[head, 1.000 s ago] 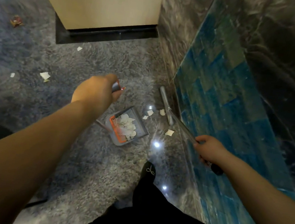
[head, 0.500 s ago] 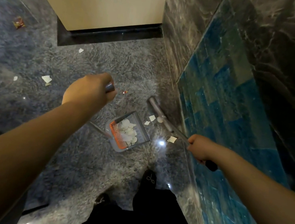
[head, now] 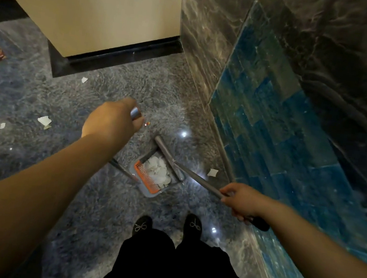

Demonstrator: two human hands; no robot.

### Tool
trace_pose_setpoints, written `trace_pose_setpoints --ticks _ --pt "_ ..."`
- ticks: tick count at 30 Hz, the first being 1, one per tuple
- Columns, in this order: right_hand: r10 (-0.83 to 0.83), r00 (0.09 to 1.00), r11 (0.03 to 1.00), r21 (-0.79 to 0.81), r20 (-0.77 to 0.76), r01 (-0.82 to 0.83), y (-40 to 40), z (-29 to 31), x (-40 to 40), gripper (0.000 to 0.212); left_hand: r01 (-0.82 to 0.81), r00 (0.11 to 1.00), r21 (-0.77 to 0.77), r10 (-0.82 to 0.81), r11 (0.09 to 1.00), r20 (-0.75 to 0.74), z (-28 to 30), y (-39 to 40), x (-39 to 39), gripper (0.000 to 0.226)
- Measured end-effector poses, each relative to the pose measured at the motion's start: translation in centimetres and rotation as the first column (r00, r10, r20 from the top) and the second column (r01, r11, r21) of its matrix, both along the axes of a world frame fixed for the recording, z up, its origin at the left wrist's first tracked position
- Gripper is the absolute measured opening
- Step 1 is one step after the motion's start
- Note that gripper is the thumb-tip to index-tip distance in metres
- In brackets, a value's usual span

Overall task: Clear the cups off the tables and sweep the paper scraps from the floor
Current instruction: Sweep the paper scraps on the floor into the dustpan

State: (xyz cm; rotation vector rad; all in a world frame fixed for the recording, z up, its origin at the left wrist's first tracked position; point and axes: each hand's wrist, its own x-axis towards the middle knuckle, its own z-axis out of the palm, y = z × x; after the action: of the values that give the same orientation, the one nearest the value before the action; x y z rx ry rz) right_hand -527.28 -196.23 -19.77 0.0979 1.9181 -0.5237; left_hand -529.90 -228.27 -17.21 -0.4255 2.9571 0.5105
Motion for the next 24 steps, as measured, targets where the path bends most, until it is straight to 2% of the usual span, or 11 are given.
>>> trace_pose_setpoints --ticks 3,7,10,14,18,20,24 --pt "-0.119 0.993 0.993 -0.015 -0.006 0.119 0.1 0.8 2.1 0.027 0.061 0.998 0.077 -0.061 0.995 -0.013 0.6 -0.3 0.1 0.023" --pt "-0.241 0.97 0.97 -0.01 -0.039 0.241 0.2 1.7 4.4 0.028 0.268 0.963 0.075 -0.269 0.961 0.015 1.4 -0.2 -0.3 0.02" --pt "-0.293 0.954 0.955 0.022 -0.068 0.295 0.4 2.2 5.9 0.029 0.418 0.906 0.098 -0.422 0.903 0.032 1.7 0.2 -1.1 0.019" --pt "-0.338 0.935 0.936 0.059 -0.11 0.346 1.3 2.5 8.2 0.031 0.591 0.805 0.082 -0.594 0.802 0.009 1.8 1.7 -2.5 0.033" --pt "-0.436 0.889 0.888 0.096 -0.141 0.45 2.5 2.5 10.0 0.03 0.66 0.751 0.059 -0.659 0.749 -0.027 1.9 4.3 -3.5 0.036" --pt "-0.497 0.857 0.855 0.095 -0.134 0.51 3.3 2.2 10.5 0.03 0.68 0.733 0.062 -0.68 0.731 -0.026 1.8 5.8 -3.7 0.028" --pt "-0.5 0.852 0.846 0.124 -0.158 0.519 5.2 1.6 10.8 0.034 0.737 0.674 0.062 -0.739 0.673 0.0 1.2 9.3 -3.2 0.022"
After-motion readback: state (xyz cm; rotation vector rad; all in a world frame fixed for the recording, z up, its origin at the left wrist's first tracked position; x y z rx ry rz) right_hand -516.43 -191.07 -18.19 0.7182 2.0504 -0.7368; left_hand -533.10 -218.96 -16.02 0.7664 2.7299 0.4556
